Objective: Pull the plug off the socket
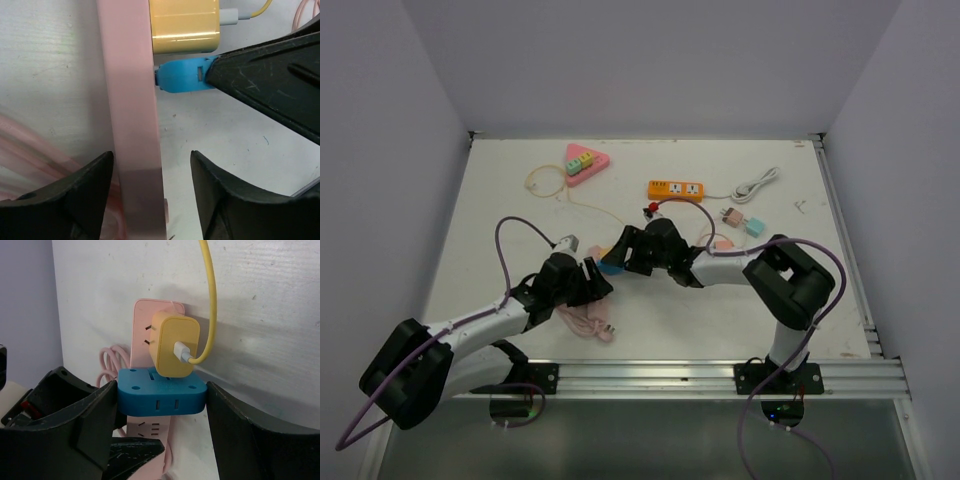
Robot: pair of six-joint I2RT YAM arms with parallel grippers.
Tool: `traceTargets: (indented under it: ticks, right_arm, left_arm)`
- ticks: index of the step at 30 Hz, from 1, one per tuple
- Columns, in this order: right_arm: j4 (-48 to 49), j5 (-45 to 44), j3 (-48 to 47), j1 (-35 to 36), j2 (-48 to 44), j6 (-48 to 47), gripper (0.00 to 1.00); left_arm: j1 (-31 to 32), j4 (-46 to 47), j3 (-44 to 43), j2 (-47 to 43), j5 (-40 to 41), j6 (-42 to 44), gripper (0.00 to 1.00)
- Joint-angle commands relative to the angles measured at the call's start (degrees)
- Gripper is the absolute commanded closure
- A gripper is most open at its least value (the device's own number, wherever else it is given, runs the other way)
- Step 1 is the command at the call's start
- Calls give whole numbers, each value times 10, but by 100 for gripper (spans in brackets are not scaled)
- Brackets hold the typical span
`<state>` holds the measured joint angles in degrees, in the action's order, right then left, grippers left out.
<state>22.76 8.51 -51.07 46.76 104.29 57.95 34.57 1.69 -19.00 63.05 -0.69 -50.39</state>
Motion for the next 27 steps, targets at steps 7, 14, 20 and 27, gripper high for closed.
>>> traceTargets:
  ticks: [7, 14, 20, 27]
  right_arm:
    - [6, 4, 3, 30, -38, -18, 100]
    - [-2, -5, 2, 39, -51, -21, 100]
    - [-4, -11, 10, 39, -67, -18, 100]
    - [0, -52, 35, 39, -116, -6, 100]
  left_arm:
    - [2, 9, -39, 27, 30, 18, 37]
    - [2, 2, -46, 45, 42, 14, 74]
    - [2, -12, -31, 39, 53, 1, 100]
    - [2, -63, -28, 52, 81, -29, 100]
